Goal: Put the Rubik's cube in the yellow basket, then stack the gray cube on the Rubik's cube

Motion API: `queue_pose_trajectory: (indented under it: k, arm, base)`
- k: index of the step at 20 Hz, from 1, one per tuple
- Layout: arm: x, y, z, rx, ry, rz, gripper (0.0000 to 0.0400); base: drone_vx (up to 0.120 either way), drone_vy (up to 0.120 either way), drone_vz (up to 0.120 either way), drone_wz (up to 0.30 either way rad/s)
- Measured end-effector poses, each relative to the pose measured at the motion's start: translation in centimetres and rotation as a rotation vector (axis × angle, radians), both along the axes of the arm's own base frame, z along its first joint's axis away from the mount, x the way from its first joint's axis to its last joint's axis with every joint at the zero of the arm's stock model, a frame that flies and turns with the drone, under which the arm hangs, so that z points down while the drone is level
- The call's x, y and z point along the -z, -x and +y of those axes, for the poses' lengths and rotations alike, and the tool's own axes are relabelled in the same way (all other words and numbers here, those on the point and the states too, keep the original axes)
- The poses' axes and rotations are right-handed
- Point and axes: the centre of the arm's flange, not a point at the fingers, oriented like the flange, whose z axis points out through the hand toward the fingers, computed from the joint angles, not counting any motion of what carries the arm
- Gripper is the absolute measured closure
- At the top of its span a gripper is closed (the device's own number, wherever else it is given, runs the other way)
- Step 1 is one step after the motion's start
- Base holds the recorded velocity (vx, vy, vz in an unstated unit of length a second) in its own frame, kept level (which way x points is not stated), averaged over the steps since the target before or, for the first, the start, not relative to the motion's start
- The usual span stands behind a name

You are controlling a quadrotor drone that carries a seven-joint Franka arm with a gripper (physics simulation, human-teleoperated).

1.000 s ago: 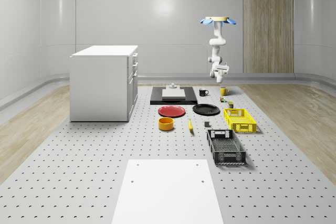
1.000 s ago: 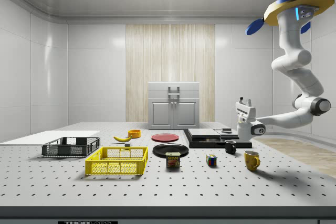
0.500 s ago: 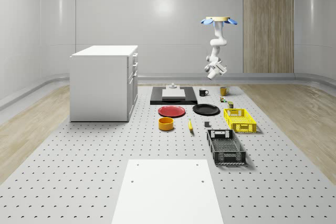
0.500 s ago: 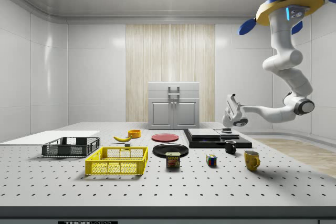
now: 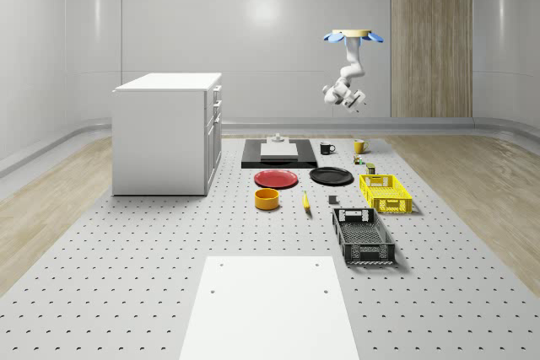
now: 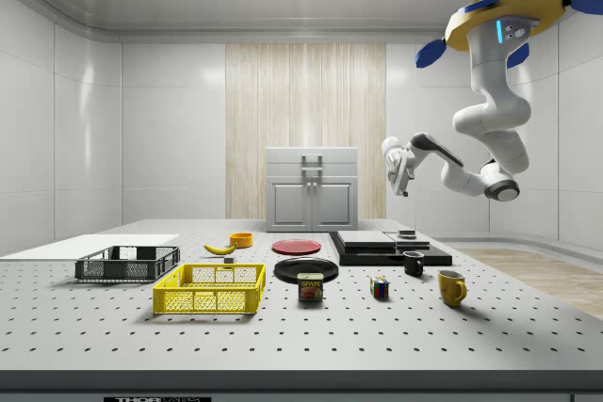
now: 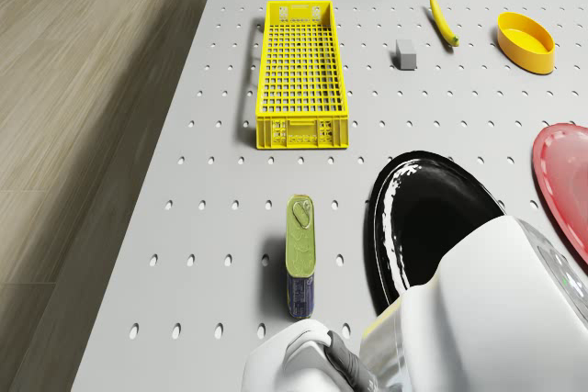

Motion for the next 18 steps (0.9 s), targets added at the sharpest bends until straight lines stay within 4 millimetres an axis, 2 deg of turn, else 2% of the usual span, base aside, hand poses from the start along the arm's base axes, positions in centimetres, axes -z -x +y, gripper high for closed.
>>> queue_pose_trajectory:
  k: [3,7,10,11,18]
  arm:
    - [1.4,0.0,-2.3,0.009,0.269,0.002,0.0]
    - [2.0,0.0,-4.2,0.015,0.472,0.006,0.0]
    - [2.1,0.0,-5.0,0.017,0.553,0.008,0.0]
    - [2.2,0.0,-5.1,0.017,0.572,0.009,0.0]
    - [2.2,0.0,-5.8,0.018,0.64,0.011,0.0]
  base:
    - [0.12,-0.013,-0.12,0.0]
    - [0.12,-0.12,-0.12,0.0]
    - [0.12,-0.12,-0.12,0.0]
    - [0.0,-0.08,-0.12,0.0]
    - [0.0,0.0,-0.12,0.0]
